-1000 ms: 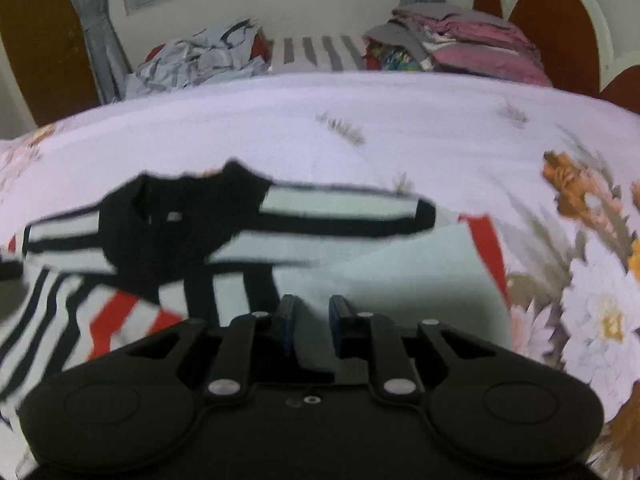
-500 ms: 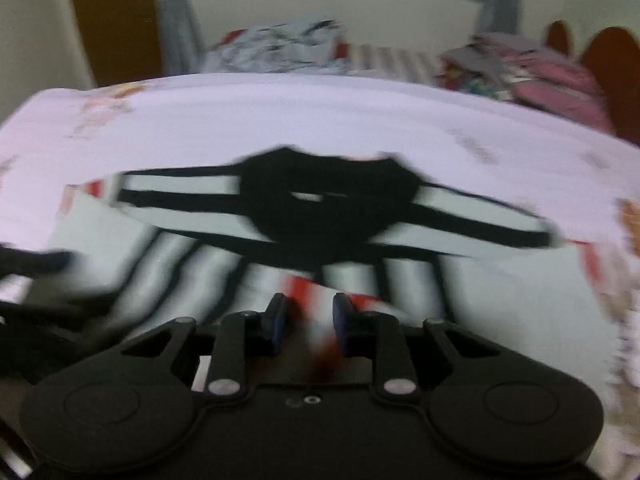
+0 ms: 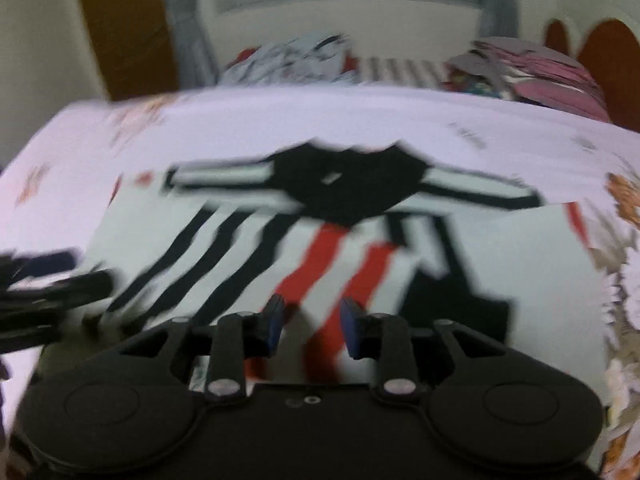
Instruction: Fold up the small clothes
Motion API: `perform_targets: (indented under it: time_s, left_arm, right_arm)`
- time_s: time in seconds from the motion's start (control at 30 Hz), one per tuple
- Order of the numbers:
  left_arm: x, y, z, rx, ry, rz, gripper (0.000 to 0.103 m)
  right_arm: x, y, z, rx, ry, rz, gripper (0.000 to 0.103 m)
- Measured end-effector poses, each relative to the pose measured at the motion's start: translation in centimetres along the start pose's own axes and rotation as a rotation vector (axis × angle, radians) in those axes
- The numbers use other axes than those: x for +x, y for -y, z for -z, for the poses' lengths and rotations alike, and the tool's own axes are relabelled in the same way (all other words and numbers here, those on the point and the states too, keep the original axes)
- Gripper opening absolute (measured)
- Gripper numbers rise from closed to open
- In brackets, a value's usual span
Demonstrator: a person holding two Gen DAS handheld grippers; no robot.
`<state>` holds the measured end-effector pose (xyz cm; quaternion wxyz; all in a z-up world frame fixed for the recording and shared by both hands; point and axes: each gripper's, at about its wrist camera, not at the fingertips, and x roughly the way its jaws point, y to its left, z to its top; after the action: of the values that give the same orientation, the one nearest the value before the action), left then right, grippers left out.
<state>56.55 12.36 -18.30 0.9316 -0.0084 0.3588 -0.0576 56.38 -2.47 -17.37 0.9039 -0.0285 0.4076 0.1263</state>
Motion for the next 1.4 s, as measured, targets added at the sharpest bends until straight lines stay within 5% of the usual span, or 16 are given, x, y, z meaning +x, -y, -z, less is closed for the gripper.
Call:
perform_targets:
  time_s: [0.13,0.23,0.87,0.93,1.0,1.4]
  left_arm:
    - [0.5,-0.7,1.3,0.052,-0.033,-0.051,0.070]
    - [-0.3,-2.6,1.8,0.048,-0.043,-0.037,0.070]
    - [-0.2,-2.1,2.1,0.076,-0.051,-0.051,0.071]
    - [-0.3,-1.9,2.0,0.085,-0.060,-0.056,0.081]
    - [-0.8,-1.8,2.0,0.091,-0.067,-0.127,0.103]
    - [-8.2,-2.4,7.7,0.030,-0.062,-0.215,0.103]
  right_arm:
    - [-0.5,0.7,1.4,-0.046,0.032,0.127,0.028]
    - [-1.1,5.2,1.5,0.071,0.028,0.241,0.028]
    - [-0.9,6.3,2.1,0.126,-0.027,0.261,0.038]
    - [-1.1,6.8,1.9,0.148,-0.043,0.249,0.043]
    - [-1.9,7.0,1.9,0.162,-0.040,0.236,0.047]
    - [-10.9,9.9,8.1,0.207,0.059,0.135,0.046]
